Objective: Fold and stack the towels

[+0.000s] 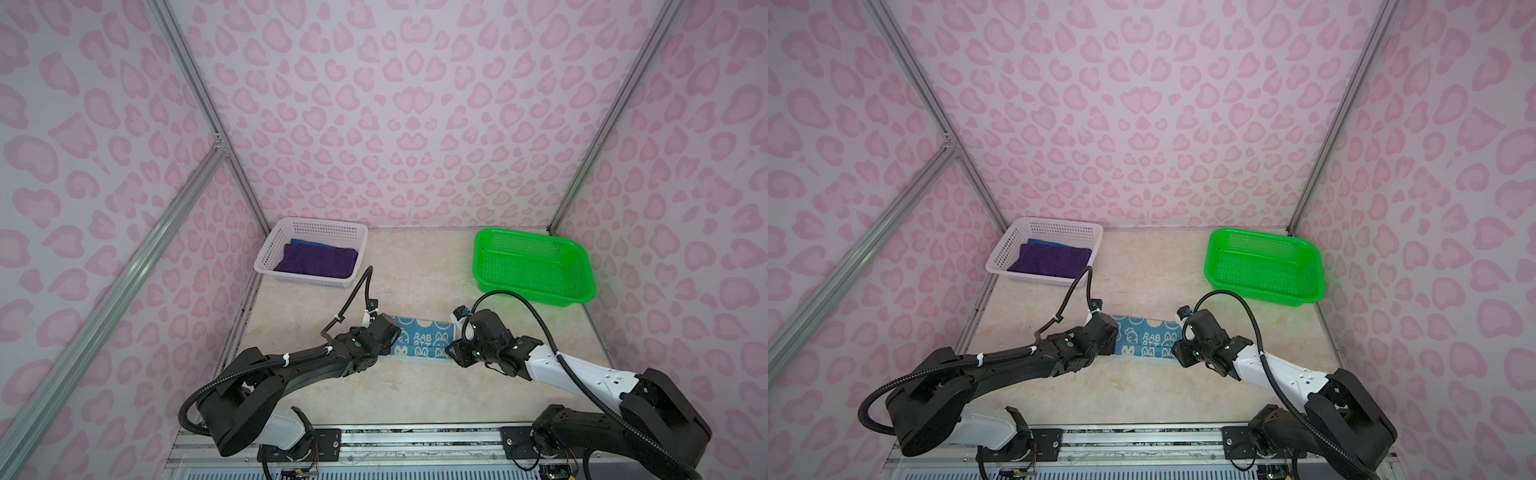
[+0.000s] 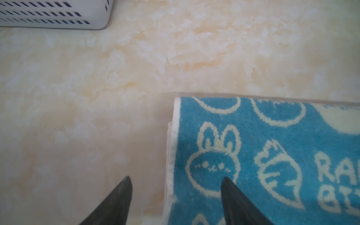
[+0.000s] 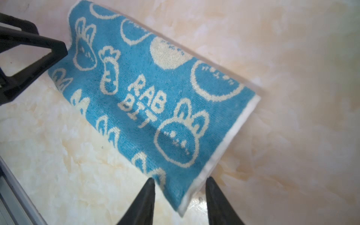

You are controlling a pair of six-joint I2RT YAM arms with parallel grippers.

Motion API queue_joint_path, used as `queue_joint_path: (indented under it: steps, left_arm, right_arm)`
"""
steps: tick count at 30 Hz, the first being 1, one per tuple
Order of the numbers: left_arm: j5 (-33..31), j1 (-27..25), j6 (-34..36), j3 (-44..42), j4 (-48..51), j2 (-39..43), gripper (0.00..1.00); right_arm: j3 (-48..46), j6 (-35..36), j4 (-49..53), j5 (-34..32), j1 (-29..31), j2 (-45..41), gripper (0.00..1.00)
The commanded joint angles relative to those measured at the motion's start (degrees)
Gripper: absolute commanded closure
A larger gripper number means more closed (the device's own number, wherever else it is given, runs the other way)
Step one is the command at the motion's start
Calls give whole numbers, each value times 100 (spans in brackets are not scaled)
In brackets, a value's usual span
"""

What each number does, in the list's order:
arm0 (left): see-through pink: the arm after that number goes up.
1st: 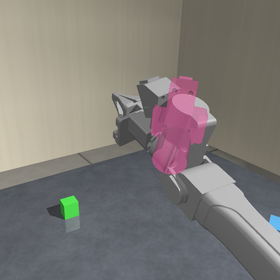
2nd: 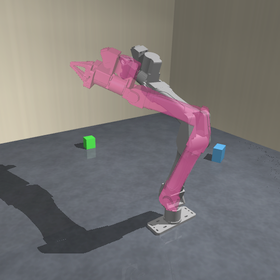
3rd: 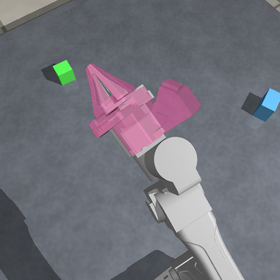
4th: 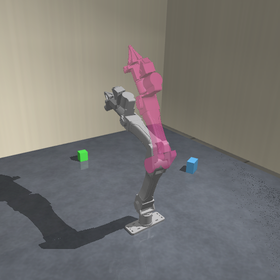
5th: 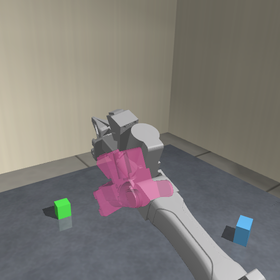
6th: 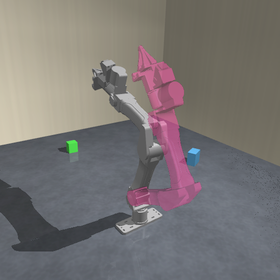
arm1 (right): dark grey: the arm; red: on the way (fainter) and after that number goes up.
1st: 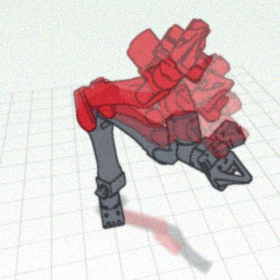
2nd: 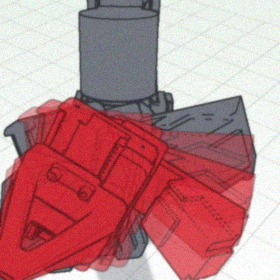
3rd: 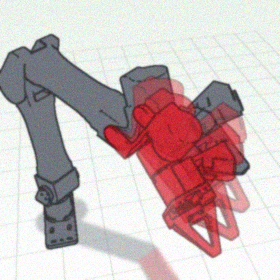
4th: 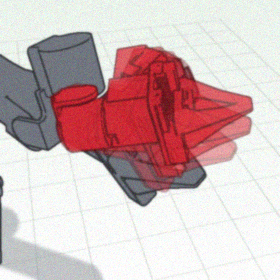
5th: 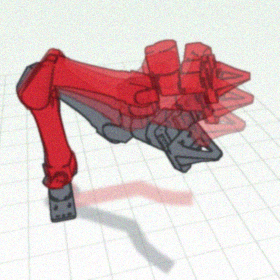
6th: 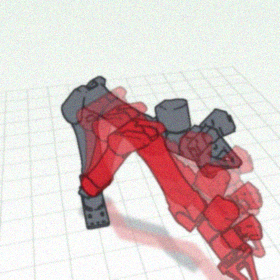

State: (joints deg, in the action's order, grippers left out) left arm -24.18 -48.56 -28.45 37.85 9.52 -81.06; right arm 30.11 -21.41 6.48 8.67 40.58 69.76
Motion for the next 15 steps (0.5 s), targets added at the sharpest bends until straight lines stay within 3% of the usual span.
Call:
queue_joint_path:
  steps: [1, 3, 9, 15]
  left_arm:
    - [9, 1, -102, 50, 49, 101, 14]
    - [139, 10, -117, 150, 51, 50, 7]
    - [480, 129, -220, 322, 30, -38, 2]
    - [1392, 493, -233, 206, -66, 46, 2]
  right_arm:
    - [123, -204, 107, -258, 76, -85, 56]
    - [335, -165, 73, -294, 206, -18, 56]
    - [751, -339, -204, -341, 596, 837, 60]
    - [344, -793, -461, -463, 777, 1340, 69]
